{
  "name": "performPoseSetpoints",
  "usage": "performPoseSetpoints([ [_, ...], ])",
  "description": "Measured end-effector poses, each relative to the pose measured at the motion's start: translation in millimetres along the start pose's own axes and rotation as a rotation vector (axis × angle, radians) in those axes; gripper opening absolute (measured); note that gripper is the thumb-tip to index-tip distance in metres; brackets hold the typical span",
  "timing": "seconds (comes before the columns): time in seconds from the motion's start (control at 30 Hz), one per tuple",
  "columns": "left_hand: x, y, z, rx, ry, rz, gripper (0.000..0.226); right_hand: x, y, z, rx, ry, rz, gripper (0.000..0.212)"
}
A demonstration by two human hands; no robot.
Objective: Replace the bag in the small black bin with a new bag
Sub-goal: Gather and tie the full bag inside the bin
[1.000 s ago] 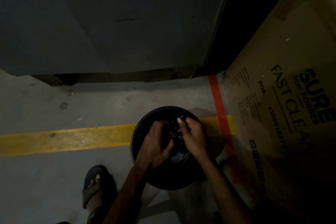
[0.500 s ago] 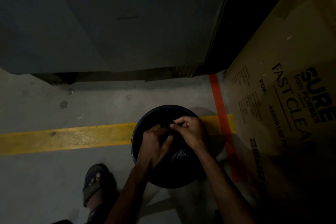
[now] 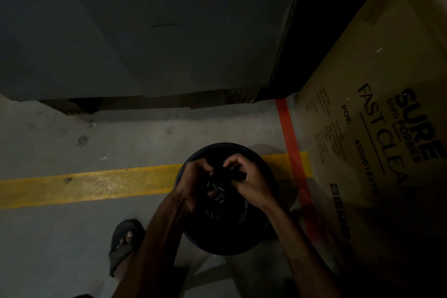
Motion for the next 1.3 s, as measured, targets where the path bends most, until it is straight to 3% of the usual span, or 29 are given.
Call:
performPoseSetpoints([
  [0.1,-5,-5,3,0.001,-0.003,0.018,0.016,-2,6,9,-0.076,-0.088,0.044,0.051],
  [0.17,-7,-8,4,-0.014,-0.021,0.031,0.019,-3,10,10,-0.083,-0.088,0.103,0.059],
  [0.37,-13,-17,9,-0.012,0.014,0.093,0.040,1,9,4,-0.067,-0.180,0.083,0.024],
  [0.47,-17,-20,11,-0.005,0.022,0.087,0.029,1,8,0,-0.026,-0.268,0.051,0.019],
  [0.53,-22,-22,7,0.118,-0.102,0.019,0.008,-1,10,2,0.000,-0.319,0.050,0.017],
  [0.63,-31,-14,-7,0.547,-0.475,-0.117,0.023,-4,14,7,0.023,-0.357,0.034,0.019],
  [0.73,-31,2,-15,0.837,-0.708,-0.072,0.028,-9,15,6,0.062,-0.359,0.024,0.019],
  [0.9,-40,-1,-11,0.831,-0.735,0.040,0.026,-13,16,4,0.083,-0.615,-0.038,0.025],
  [1.03,-55,-2,-10,0.831,-0.836,-0.015,0.017,-8,14,-3,0.159,-0.904,-0.057,0.019],
  [1.1,-63,1,-11,0.836,-0.933,-0.036,0.018,-11,11,-7,0.152,-0.832,-0.082,0.016],
  [1.3,-90,5,1,1.076,-1.575,-0.181,0.022,-37,9,-1,-0.128,-0.003,0.085,0.030],
])
Point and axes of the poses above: each hand's wrist, its own y-axis away from the middle knuckle, its own x-axis out of the palm, z = x × y, the point moved 3 cm from there along -y, towards the middle knuckle, and after that the axes turned 4 degrees about x, right-handed, at the moved point
